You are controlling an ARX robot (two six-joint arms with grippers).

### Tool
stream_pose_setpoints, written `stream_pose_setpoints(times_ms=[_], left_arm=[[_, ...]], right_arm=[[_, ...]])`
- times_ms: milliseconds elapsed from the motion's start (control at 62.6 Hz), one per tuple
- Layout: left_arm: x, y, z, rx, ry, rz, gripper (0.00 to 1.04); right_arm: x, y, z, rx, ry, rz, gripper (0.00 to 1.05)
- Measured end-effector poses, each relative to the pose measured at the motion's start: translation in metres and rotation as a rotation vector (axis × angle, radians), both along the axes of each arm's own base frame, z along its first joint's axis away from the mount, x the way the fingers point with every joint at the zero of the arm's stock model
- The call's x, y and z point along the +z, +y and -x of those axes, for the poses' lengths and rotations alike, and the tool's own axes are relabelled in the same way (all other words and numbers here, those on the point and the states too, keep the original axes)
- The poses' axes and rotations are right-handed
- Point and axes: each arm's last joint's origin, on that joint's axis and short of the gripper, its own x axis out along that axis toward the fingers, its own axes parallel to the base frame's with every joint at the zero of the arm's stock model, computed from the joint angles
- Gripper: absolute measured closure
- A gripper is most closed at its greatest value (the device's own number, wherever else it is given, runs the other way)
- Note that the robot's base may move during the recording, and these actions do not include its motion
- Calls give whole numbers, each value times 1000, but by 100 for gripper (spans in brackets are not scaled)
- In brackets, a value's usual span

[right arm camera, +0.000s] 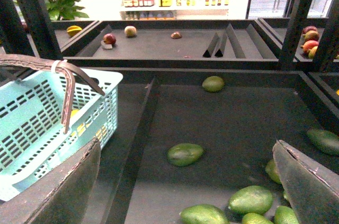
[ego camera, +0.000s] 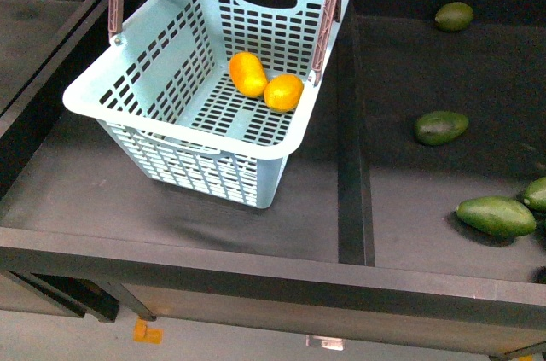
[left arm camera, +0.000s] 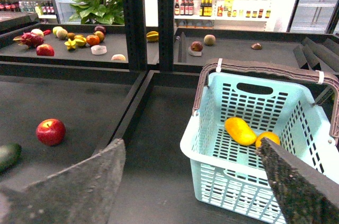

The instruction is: Pick lemon and mango into basket

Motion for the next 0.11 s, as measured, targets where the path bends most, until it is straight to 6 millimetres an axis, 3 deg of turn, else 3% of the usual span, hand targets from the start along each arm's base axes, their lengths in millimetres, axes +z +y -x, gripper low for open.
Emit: stream_pose_setpoints(times_ms=[64,112], left_arm=[[0,0,0,0,0,-1,5],[0,0,0,0,0,-2,8]], right_arm=[[0,0,0,0,0,0,9],[0,0,0,0,0,0,9]])
